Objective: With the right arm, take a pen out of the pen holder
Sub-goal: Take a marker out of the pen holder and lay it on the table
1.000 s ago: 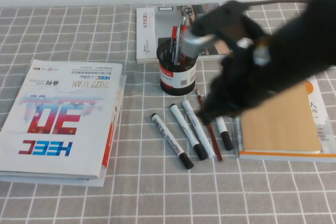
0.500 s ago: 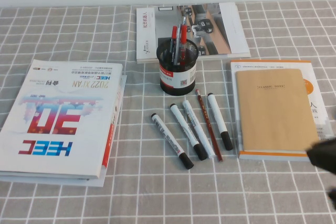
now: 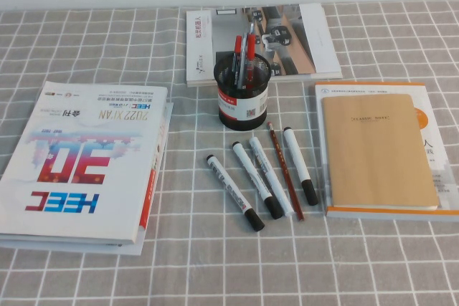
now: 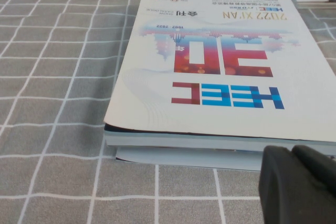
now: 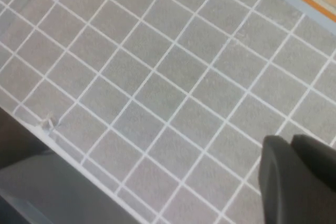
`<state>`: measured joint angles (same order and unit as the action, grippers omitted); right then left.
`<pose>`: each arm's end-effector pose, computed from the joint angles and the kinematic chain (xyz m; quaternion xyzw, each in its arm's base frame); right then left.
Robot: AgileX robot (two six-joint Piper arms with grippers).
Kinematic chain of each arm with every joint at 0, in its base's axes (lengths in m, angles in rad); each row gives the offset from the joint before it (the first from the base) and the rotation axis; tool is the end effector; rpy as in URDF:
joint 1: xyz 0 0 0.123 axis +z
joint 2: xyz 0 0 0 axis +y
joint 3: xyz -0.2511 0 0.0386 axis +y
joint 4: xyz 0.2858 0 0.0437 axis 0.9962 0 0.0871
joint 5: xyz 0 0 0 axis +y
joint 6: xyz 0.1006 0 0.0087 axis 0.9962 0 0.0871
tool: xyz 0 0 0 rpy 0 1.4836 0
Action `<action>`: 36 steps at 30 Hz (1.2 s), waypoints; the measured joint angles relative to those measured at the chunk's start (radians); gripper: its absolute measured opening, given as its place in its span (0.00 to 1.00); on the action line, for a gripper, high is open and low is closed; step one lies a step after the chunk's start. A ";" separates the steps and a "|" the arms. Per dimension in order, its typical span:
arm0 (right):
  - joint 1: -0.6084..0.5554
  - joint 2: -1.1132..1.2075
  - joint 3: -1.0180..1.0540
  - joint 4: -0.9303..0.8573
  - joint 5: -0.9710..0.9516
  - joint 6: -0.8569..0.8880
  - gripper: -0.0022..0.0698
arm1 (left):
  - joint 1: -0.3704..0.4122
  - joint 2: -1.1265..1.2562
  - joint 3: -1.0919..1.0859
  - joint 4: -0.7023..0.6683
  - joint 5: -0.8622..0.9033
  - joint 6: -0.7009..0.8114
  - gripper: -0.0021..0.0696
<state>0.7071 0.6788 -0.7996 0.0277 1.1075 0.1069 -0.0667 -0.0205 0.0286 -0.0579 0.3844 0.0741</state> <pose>0.1276 0.1123 0.3094 -0.2774 0.9024 0.1430 0.2970 0.1301 -0.0109 0.1675 0.0415 0.8051 -0.0224 0.5912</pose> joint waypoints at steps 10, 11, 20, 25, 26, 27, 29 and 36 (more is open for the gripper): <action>-0.142 -0.075 0.252 -0.047 -0.457 0.000 0.01 | 0.000 0.000 0.000 0.000 0.000 0.000 0.02; -0.194 -0.092 0.307 -0.047 -0.511 0.000 0.01 | 0.000 0.000 0.000 0.000 0.000 0.000 0.02; -0.553 -0.386 0.756 -0.051 -0.980 0.000 0.01 | 0.000 0.000 0.000 0.000 0.000 0.000 0.02; -0.626 -0.524 0.824 -0.053 -1.039 0.000 0.01 | 0.000 0.000 0.000 0.000 0.000 0.000 0.02; -0.630 -0.542 0.825 -0.053 -1.034 0.000 0.01 | 0.000 0.000 0.000 0.000 0.000 0.000 0.02; -0.631 -0.564 0.825 -0.053 -1.020 0.000 0.01 | 0.000 0.000 0.000 0.000 0.000 0.000 0.02; -0.632 -0.604 0.827 -0.053 -0.985 0.000 0.01 | 0.000 0.000 0.000 0.000 0.000 0.000 0.02; -0.632 -0.686 0.827 -0.053 -0.839 0.000 0.01 | 0.000 0.000 0.000 0.000 0.000 0.000 0.02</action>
<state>0.0749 -0.0074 0.0271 -0.0253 0.2688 0.1069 -0.0667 -0.0205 0.0286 -0.0579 0.3844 0.0741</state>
